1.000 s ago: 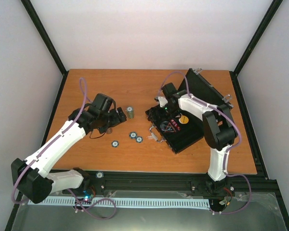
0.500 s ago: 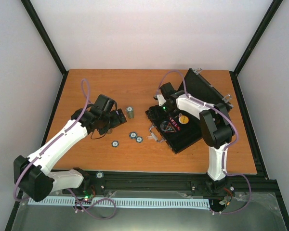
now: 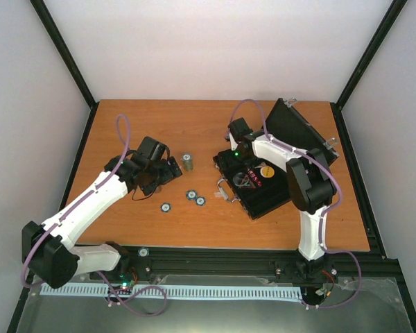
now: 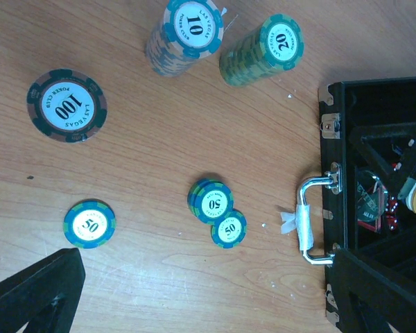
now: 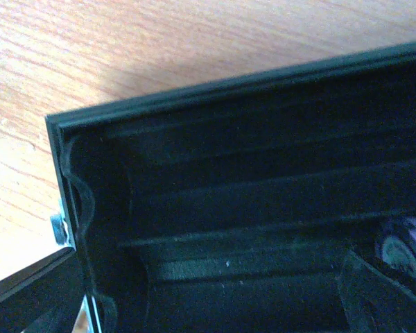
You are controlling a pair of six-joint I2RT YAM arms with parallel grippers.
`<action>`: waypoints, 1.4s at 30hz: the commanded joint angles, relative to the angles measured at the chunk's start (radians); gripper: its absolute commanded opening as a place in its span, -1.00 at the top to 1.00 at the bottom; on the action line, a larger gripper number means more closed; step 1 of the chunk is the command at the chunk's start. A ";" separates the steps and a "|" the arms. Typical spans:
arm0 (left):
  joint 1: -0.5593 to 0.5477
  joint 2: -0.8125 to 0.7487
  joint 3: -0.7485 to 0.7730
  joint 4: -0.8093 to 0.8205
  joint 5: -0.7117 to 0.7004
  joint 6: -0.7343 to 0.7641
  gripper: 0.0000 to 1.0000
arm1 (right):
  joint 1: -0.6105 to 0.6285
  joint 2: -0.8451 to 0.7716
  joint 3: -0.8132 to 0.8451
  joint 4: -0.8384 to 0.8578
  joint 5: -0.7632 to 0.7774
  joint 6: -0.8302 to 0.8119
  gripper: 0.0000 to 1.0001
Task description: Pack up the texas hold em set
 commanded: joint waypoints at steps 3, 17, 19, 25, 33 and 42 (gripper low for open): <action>0.005 -0.013 -0.012 -0.014 -0.028 -0.060 -0.99 | 0.017 -0.121 -0.047 -0.045 -0.001 -0.018 -1.00; 0.005 0.011 -0.180 0.064 -0.054 -0.001 -0.77 | 0.082 -0.236 -0.044 -0.129 -0.049 -0.053 -1.00; 0.005 0.028 -0.221 0.081 -0.051 0.014 -0.72 | 0.085 -0.240 -0.017 -0.157 -0.046 -0.062 -1.00; 0.005 0.098 -0.366 0.239 0.019 0.031 -0.58 | 0.086 -0.251 0.061 -0.238 -0.035 -0.080 -1.00; 0.005 0.204 -0.371 0.317 0.047 0.064 -0.60 | 0.085 -0.255 0.063 -0.262 -0.015 -0.086 -1.00; 0.005 0.300 -0.303 0.268 0.050 0.106 -0.58 | 0.086 -0.257 0.062 -0.273 -0.008 -0.094 -1.00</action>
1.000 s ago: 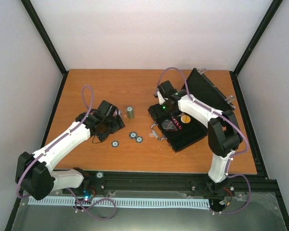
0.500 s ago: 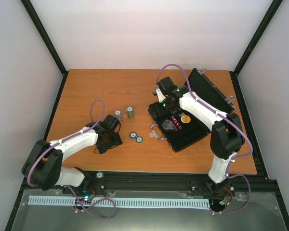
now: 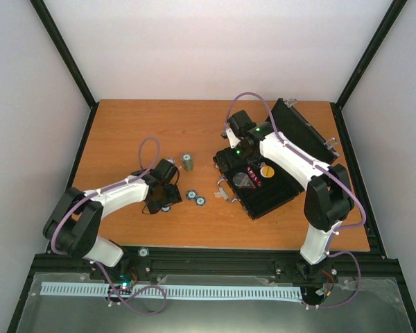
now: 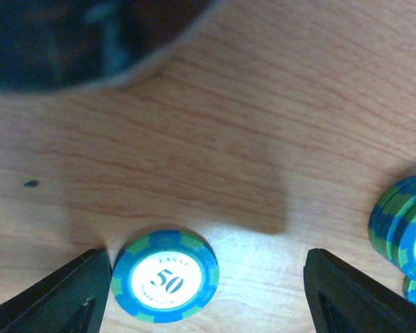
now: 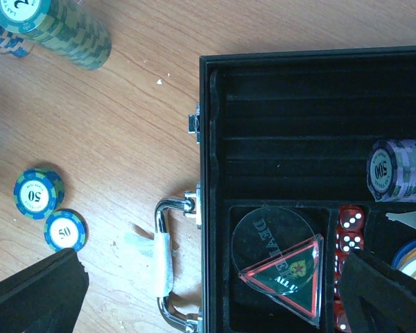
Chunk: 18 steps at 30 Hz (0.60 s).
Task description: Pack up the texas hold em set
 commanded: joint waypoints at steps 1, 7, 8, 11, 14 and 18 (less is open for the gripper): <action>0.005 0.072 0.028 -0.021 0.025 0.045 -0.55 | 0.009 -0.032 0.008 -0.019 0.011 -0.020 -1.00; 0.005 0.066 0.032 -0.095 0.041 0.065 -0.48 | 0.009 -0.057 -0.037 -0.018 0.014 -0.027 -1.00; 0.005 0.062 0.029 -0.105 0.042 0.068 -0.47 | 0.009 -0.062 -0.044 -0.016 0.013 -0.029 -1.00; 0.005 0.049 0.017 -0.122 0.047 0.071 -0.41 | 0.009 -0.074 -0.066 -0.011 0.011 -0.031 -1.00; 0.005 0.050 0.010 -0.129 0.044 0.074 -0.34 | 0.009 -0.077 -0.083 -0.004 0.008 -0.035 -1.00; 0.005 0.067 0.009 -0.136 0.049 0.076 -0.20 | 0.008 -0.076 -0.092 -0.005 0.005 -0.039 -1.00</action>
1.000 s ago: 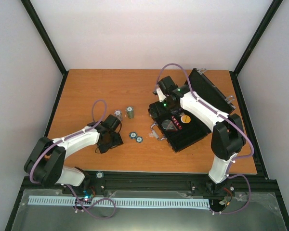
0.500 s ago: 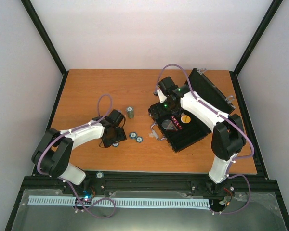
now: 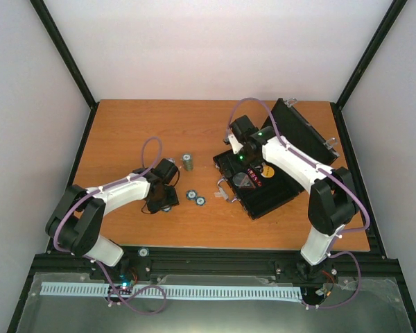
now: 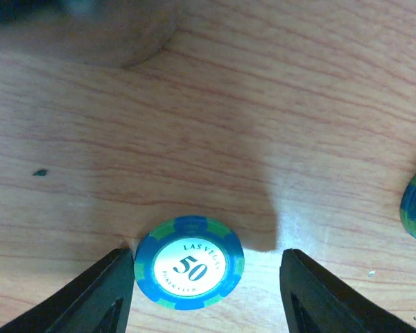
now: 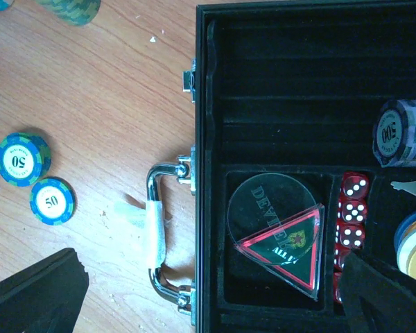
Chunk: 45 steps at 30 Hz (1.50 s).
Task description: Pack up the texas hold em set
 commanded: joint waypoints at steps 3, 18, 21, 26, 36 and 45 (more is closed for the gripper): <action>0.004 0.038 -0.031 -0.071 0.034 0.017 -0.20 | 0.007 -0.034 -0.021 0.005 0.008 -0.022 -1.00; 0.004 0.127 0.019 -0.138 0.019 0.064 -0.05 | -0.009 -0.067 -0.078 0.023 0.000 -0.026 -1.00; 0.004 0.141 0.011 -0.134 0.021 0.064 0.08 | -0.016 -0.082 -0.102 0.034 -0.006 -0.026 -1.00; 0.004 0.169 -0.002 -0.116 0.027 0.063 0.12 | -0.030 -0.095 -0.135 0.048 -0.017 -0.028 -1.00; 0.005 0.119 0.068 -0.179 0.010 0.080 0.33 | -0.040 -0.088 -0.149 0.064 -0.029 -0.026 -1.00; 0.005 0.099 0.141 -0.234 0.015 0.128 -0.39 | -0.040 -0.090 -0.142 0.059 -0.030 -0.025 -1.00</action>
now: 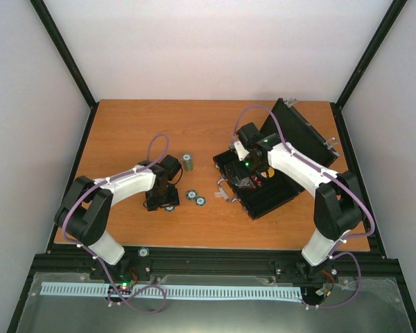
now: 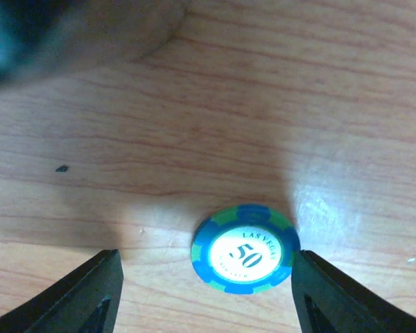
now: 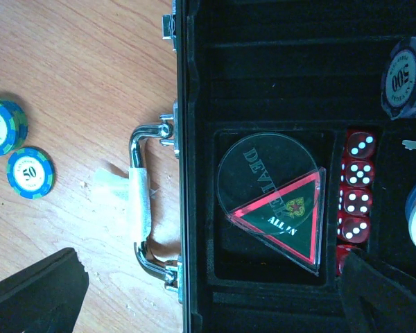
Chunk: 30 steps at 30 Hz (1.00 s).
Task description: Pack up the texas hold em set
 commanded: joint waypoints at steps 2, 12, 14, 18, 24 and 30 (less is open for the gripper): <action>0.003 -0.009 0.039 -0.088 0.026 0.034 -0.46 | -0.007 -0.023 -0.004 0.015 -0.007 -0.013 -1.00; -0.014 0.026 0.066 -0.052 0.057 0.011 -0.48 | -0.006 -0.015 -0.004 0.018 -0.012 -0.016 -1.00; -0.019 0.033 0.078 -0.046 0.067 0.005 -0.48 | -0.006 -0.011 -0.006 0.016 -0.015 -0.016 -1.00; -0.025 0.053 0.089 -0.032 0.068 0.005 -0.48 | -0.006 -0.005 -0.005 0.017 -0.017 -0.017 -1.00; -0.026 0.114 0.052 0.015 0.072 0.006 -0.48 | -0.006 -0.001 -0.005 0.016 -0.016 -0.021 -1.00; -0.026 0.122 0.000 0.046 0.058 0.006 -0.45 | -0.008 -0.003 -0.023 0.019 -0.017 -0.016 -1.00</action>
